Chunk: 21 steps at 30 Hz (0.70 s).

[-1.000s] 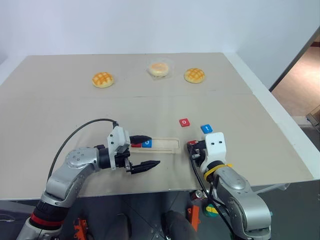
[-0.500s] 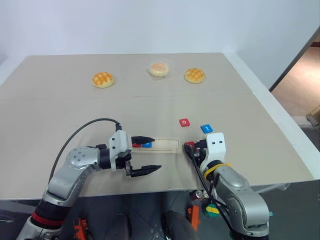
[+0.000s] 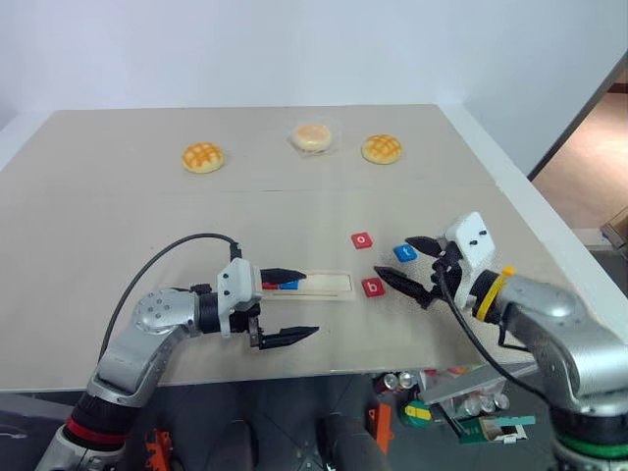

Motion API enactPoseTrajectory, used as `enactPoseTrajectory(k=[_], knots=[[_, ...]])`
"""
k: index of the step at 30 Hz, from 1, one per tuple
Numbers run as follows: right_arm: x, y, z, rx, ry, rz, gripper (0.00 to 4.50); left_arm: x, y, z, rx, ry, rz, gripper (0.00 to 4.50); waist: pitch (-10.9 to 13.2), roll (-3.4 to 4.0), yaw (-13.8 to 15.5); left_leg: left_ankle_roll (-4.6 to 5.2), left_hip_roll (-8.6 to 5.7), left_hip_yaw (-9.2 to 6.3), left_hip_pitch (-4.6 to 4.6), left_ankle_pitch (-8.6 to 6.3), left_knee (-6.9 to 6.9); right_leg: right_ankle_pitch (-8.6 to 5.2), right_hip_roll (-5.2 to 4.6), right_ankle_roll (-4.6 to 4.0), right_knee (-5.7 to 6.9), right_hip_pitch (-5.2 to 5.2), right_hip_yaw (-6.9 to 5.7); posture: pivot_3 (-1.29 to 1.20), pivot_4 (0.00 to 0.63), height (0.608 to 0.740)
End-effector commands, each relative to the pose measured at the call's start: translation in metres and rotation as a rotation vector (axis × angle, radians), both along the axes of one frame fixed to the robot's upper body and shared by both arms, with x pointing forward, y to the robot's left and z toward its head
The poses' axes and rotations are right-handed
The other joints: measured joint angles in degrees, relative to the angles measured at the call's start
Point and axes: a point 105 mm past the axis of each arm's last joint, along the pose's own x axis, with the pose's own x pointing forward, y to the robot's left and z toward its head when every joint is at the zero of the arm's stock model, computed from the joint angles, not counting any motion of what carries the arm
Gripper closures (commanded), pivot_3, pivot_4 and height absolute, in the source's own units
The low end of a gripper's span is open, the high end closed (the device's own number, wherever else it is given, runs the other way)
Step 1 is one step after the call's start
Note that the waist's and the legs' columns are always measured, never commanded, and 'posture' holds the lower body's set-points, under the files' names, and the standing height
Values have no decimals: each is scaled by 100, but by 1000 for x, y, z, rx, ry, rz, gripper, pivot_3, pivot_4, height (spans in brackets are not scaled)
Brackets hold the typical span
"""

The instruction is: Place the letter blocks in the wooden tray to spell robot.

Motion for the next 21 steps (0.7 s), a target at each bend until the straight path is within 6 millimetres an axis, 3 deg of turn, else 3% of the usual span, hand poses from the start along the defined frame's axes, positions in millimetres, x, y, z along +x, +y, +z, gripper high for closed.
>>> enactPoseTrajectory(k=[1, 6, 11, 19, 21], knots=[[7, 12, -5, -146, -56, 325, 63, -7, -7, 11, -5, -48, -58, 0, 2, 1, -22, 0, 1, 3, 7, 0, 0, 1, 2, -1, 0, 2, 2, 0, 150, 739], [24, 5, -27, -289, -41, 504, 63, -9, -7, 14, 6, -59, -64, 0, 4, 0, -15, 1, 1, 10, 12, 0, 0, 2, 1, 5, 0, 12, 5, 0, 150, 739], [38, -2, -35, -335, -25, 560, 63, -8, -5, 15, 6, -62, -37, 0, 7, 2, -1, 2, -1, 15, 9, 0, 1, 16, -1, 30, 0, 9, 10, 0, 150, 739], [39, -3, -52, -326, 43, 609, 63, -10, -2, 15, 7, -54, 0, 0, 8, 3, 26, 2, 0, 14, 10, 0, -1, 16, 0, 31, 1, 10, 11, 0, 150, 739], [41, -1, -57, -312, 55, 603, 298, -10, -2, 15, 8, -55, 2, 0, 8, 3, 25, 2, 0, 14, 12, 0, 1, 18, 0, 32, 2, 12, 12, 0, 150, 739]])
